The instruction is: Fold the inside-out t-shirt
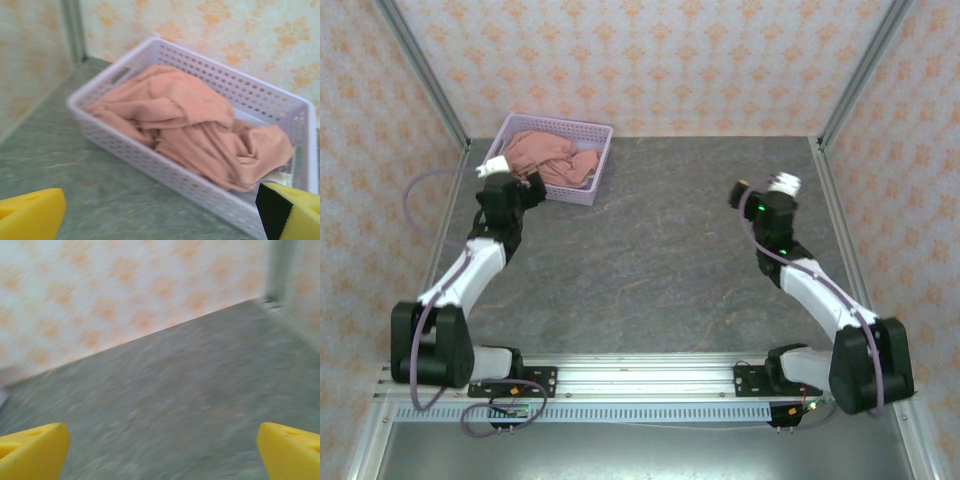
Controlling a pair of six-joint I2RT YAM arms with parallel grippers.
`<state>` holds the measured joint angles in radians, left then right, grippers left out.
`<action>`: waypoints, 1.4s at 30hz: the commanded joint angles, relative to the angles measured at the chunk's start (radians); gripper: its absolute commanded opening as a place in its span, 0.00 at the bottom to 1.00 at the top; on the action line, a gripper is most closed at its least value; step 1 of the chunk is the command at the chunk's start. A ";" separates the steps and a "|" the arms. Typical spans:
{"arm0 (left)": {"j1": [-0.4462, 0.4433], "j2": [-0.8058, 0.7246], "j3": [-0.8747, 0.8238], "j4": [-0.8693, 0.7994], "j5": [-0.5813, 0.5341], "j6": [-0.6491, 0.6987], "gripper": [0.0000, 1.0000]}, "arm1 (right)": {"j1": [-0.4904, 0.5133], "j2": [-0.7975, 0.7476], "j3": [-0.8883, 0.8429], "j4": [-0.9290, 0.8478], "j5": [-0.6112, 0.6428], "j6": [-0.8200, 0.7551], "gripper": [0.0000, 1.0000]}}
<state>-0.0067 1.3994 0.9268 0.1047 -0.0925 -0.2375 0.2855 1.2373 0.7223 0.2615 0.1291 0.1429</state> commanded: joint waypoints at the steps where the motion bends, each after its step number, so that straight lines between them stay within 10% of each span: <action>1: 0.025 0.220 0.205 -0.246 0.072 -0.008 1.00 | 0.102 0.081 0.062 -0.138 0.005 -0.038 0.98; 14: 0.055 0.954 1.171 -0.828 0.181 0.071 1.00 | 0.110 0.111 0.045 -0.123 -0.010 0.033 0.99; 21: 0.038 1.204 1.580 -0.998 0.303 0.058 0.58 | 0.109 0.123 0.052 -0.149 -0.002 0.079 0.99; 28: 0.028 0.886 1.475 -0.848 0.342 0.007 0.00 | 0.110 0.082 0.073 -0.207 0.024 0.085 1.00; 36: -0.118 0.241 1.003 -0.465 0.310 -0.028 0.00 | 0.109 0.009 0.117 -0.267 0.056 0.054 0.99; 42: -0.307 0.114 0.929 -0.401 0.317 0.012 0.00 | 0.107 -0.019 0.207 -0.389 0.127 0.004 0.99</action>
<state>-0.2813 1.4624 1.9091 -0.3492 0.2199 -0.2413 0.3958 1.2545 0.8810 -0.0402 0.1860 0.1822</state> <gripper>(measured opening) 0.094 0.992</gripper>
